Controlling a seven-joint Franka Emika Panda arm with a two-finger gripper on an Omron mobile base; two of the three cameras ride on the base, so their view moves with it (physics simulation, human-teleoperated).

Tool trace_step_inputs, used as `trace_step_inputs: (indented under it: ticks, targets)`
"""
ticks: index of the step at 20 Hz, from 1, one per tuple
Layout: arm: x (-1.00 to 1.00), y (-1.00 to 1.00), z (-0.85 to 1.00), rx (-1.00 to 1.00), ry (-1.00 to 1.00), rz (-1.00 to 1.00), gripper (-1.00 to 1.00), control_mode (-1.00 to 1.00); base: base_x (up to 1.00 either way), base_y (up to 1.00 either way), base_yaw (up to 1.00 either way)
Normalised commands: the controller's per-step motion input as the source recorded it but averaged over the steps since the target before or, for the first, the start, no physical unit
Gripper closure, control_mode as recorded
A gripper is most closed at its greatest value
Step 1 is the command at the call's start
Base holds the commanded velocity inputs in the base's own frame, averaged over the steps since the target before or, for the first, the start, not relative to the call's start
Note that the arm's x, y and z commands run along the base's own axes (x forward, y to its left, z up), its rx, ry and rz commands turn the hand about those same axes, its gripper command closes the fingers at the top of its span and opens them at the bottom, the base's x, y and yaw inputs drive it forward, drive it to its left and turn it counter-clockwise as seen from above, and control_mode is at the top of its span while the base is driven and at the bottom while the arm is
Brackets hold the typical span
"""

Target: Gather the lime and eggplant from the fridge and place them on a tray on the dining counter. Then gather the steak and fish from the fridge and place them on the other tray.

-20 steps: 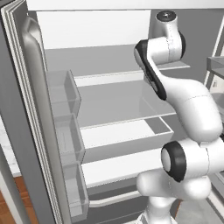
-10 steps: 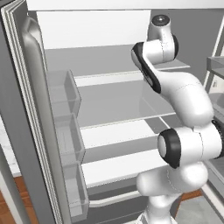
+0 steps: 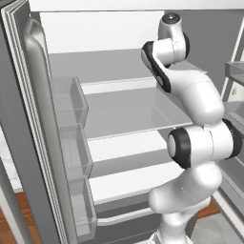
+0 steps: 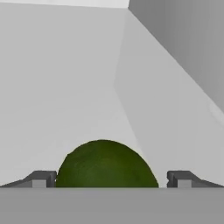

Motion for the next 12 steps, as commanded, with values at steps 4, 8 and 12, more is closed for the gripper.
trace_step_inputs:
  ticks: [4, 8, 12]
  targets:
    - [0.0, -0.05, -0.08, 0.0, 0.0, 0.0, 1.0, -1.0, 0.0, 0.0, 0.0]
    - [0.0, 0.0, -0.27, 0.0, 0.01, 0.0, 1.0, -1.0, 0.0, 0.0, 0.0]
    - [-0.09, 0.0, -0.2, 0.0, 0.0, 0.0, 1.0, -1.0, 0.0, 0.0, 0.0]
